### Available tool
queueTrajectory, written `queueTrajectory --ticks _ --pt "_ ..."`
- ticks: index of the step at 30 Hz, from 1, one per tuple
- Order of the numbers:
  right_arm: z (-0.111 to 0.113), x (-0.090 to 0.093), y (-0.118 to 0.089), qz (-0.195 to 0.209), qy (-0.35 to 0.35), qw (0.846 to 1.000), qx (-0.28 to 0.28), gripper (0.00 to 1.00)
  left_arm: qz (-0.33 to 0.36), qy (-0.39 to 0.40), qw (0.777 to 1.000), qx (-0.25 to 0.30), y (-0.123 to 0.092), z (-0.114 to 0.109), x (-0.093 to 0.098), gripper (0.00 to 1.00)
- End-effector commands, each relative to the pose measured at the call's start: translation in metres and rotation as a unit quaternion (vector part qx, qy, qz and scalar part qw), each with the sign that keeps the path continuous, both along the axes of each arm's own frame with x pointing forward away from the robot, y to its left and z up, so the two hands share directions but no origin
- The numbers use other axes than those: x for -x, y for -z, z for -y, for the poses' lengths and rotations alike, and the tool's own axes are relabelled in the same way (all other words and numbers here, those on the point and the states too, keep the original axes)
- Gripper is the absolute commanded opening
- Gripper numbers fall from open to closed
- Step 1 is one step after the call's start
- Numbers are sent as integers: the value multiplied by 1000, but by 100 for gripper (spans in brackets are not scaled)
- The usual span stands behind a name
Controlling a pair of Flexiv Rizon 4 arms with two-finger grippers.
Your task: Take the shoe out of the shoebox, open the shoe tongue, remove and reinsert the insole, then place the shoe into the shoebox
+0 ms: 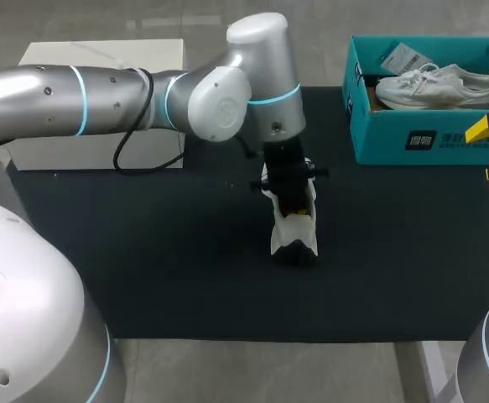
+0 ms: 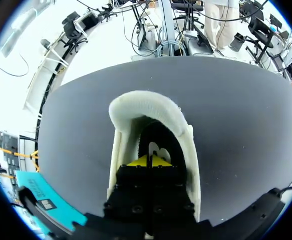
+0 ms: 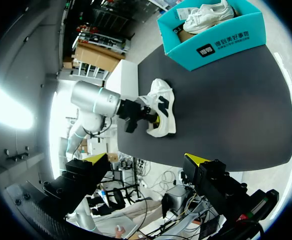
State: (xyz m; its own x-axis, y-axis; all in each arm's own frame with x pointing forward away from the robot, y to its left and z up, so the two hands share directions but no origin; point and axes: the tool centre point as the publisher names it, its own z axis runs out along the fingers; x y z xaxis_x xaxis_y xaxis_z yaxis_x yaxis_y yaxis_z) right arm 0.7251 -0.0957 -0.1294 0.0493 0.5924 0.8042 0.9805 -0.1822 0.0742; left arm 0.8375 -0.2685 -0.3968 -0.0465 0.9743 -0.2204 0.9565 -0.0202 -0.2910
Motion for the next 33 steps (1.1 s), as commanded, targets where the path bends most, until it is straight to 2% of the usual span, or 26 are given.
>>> queueTrajectory --ticks 1,10,15,20,33 --pt "0 1 0 0 1 1000 1 100 -23 3 1000 -4 17 9 -7 0" --pt "0 1 0 0 1 1000 1 100 -13 8 1000 -28 36 3 -1 0" --pt "0 1 0 0 1 1000 1 100 3 16 999 -31 10 -2 -5 0" --pt "0 1 0 0 1 1000 1 100 -24 54 997 -42 -7 -7 0 0" --pt "0 1 0 0 1 1000 1 100 -47 85 994 -56 31 1 26 0"
